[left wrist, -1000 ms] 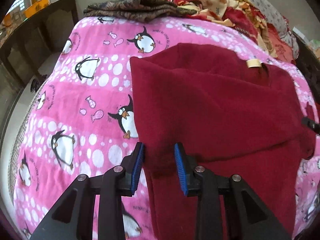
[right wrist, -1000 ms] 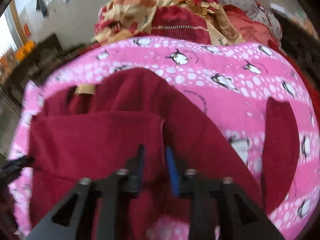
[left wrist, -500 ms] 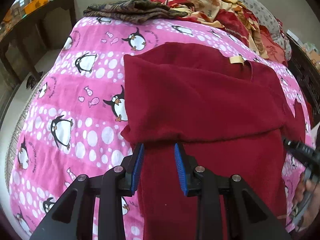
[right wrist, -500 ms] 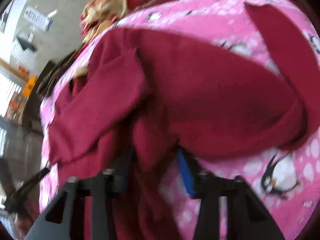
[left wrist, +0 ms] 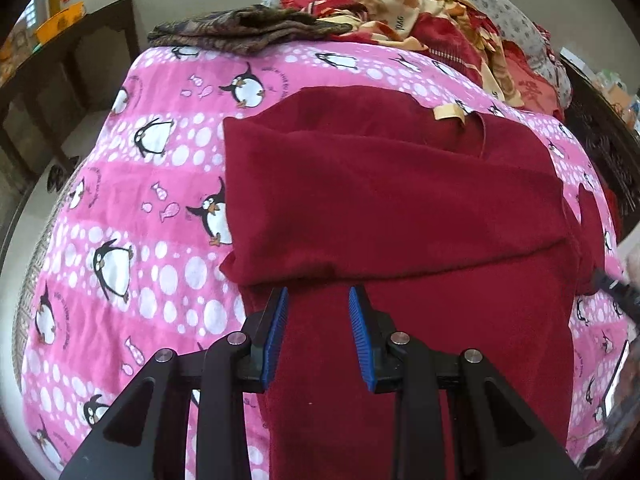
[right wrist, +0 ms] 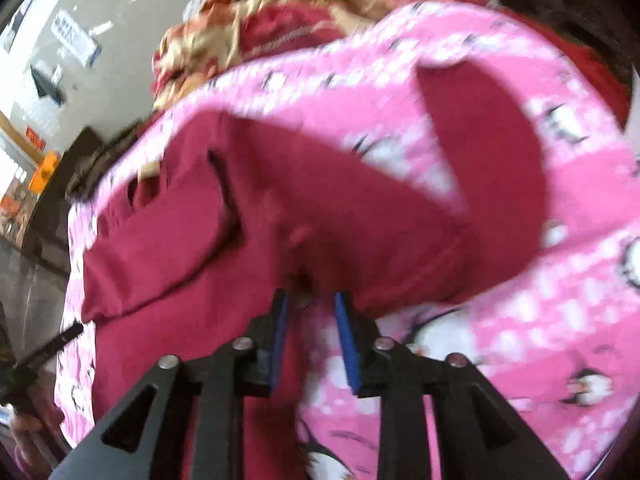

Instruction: Fold small clothes

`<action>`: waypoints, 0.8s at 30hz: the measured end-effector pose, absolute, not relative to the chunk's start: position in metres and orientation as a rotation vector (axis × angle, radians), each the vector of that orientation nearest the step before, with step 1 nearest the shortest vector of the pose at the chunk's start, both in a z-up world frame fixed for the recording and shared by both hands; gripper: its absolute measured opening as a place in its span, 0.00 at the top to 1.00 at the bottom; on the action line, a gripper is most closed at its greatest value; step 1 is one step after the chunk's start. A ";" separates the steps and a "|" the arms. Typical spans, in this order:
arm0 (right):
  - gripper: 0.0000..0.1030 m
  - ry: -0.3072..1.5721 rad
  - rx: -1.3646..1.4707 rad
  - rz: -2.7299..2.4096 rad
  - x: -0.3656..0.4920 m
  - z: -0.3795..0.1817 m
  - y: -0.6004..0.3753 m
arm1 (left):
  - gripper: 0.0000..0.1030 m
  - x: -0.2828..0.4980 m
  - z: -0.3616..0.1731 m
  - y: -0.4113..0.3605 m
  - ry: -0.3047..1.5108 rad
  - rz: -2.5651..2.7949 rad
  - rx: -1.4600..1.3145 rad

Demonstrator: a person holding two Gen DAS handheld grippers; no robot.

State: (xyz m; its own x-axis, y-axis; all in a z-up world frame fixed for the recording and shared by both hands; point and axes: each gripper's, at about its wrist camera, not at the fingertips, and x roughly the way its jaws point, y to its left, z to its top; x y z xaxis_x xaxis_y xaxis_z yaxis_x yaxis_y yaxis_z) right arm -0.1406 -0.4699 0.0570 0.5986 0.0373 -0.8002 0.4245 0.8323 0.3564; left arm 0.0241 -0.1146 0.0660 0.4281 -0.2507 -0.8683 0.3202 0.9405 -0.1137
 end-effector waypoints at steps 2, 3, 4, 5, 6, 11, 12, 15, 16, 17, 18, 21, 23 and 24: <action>0.66 0.841 0.562 -0.281 -0.150 0.078 -0.487 | 0.90 0.025 0.065 -0.116 1.079 -0.361 0.058; 0.59 0.819 0.571 -0.301 -0.149 0.085 -0.496 | 0.90 0.026 0.064 -0.116 1.083 -0.361 0.052; 0.50 0.799 0.571 -0.342 -0.146 0.092 -0.506 | 0.90 0.026 0.063 -0.117 1.088 -0.361 0.045; 0.47 0.795 0.551 -0.384 -0.139 0.095 -0.515 | 0.90 0.026 0.063 -0.118 1.092 -0.363 0.042; 0.47 0.799 0.531 -0.410 -0.130 0.096 -0.526 | 0.90 0.026 0.062 -0.118 1.097 -0.367 0.041; 0.47 0.876 0.475 -0.491 -0.081 0.077 -0.571 | 0.90 0.023 0.062 -0.121 1.102 -0.372 0.069; 0.47 0.889 0.465 -0.516 -0.072 0.072 -0.579 | 0.90 0.023 0.062 -0.120 1.103 -0.372 0.073; 0.47 0.869 0.497 -0.546 -0.073 0.073 -0.596 | 0.90 0.025 0.063 -0.114 1.099 -0.361 0.073; 0.47 0.857 0.508 -0.536 -0.073 0.074 -0.597 | 0.90 0.027 0.062 -0.113 1.100 -0.353 0.071; 0.47 0.860 0.504 -0.510 -0.069 0.076 -0.597 | 0.90 0.029 0.061 -0.112 1.104 -0.346 0.061; 0.46 0.870 0.486 -0.495 -0.063 0.076 -0.595 | 0.90 0.030 0.061 -0.111 1.105 -0.344 0.052; 0.46 0.898 0.416 -0.488 -0.044 0.070 -0.586 | 0.90 0.033 0.058 -0.111 1.115 -0.338 0.024; 0.46 0.923 0.387 -0.513 -0.028 0.057 -0.586 | 0.90 0.030 0.059 -0.112 1.119 -0.348 0.017; 0.46 0.928 0.386 -0.522 -0.024 0.052 -0.588 | 0.90 0.028 0.060 -0.112 1.116 -0.351 0.023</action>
State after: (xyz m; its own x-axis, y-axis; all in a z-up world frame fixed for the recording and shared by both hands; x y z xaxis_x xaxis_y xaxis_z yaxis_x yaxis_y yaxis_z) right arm -0.0239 -0.5879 0.0521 0.4909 -0.2569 -0.8325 0.5781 0.8109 0.0907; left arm 0.0284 -0.1123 0.0595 0.3903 -0.2652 -0.8816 0.2880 0.9447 -0.1567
